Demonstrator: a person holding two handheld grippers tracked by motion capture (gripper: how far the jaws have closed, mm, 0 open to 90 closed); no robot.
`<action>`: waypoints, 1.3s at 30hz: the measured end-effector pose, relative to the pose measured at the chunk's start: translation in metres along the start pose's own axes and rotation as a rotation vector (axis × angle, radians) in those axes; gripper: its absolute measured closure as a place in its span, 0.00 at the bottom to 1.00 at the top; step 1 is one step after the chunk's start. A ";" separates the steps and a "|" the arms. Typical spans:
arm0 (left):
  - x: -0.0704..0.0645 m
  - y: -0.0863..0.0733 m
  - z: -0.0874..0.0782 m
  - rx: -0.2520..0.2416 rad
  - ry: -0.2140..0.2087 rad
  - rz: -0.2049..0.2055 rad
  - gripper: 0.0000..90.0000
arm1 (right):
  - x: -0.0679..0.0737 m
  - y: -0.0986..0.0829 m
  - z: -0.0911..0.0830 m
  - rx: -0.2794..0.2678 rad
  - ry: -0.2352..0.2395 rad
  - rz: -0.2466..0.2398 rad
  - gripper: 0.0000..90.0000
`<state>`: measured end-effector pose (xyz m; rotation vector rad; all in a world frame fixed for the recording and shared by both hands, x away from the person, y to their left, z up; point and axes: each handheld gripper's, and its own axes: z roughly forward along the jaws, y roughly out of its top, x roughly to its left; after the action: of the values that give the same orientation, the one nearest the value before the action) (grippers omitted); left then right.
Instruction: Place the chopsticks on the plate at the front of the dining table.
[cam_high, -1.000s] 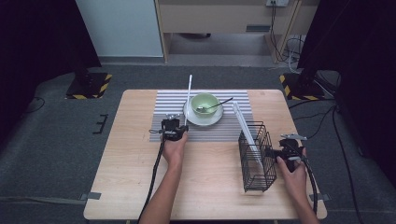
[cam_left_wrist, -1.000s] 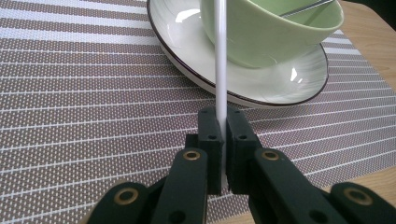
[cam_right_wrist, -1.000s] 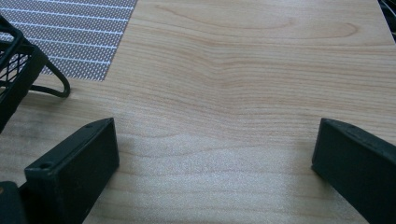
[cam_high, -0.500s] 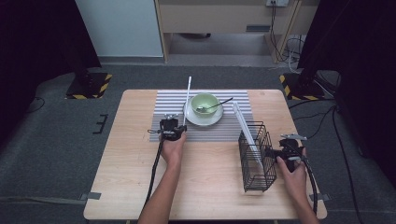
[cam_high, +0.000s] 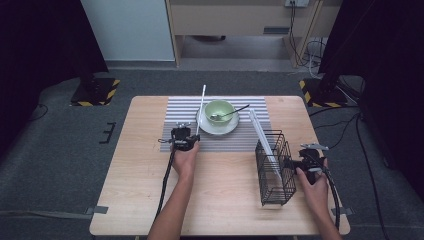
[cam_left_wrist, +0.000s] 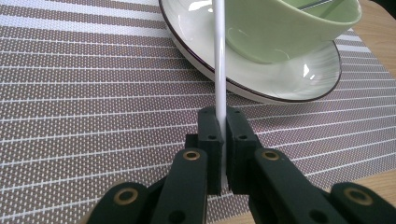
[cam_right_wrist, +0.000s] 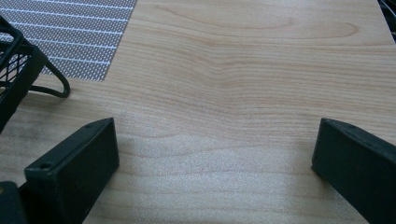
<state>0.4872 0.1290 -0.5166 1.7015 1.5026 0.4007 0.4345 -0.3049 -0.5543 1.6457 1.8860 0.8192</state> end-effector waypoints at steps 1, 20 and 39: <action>0.000 0.000 0.000 -0.001 0.001 0.000 0.96 | 0.000 0.000 0.000 0.000 0.000 0.000 0.01; 0.000 -0.006 0.004 0.024 0.012 -0.007 0.96 | 0.000 0.000 0.000 0.000 -0.001 0.000 0.01; -0.001 -0.009 0.005 0.021 0.014 -0.011 0.95 | 0.000 0.000 0.000 0.000 -0.003 0.001 0.01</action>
<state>0.4842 0.1257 -0.5260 1.7092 1.5307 0.3937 0.4345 -0.3047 -0.5542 1.6472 1.8839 0.8168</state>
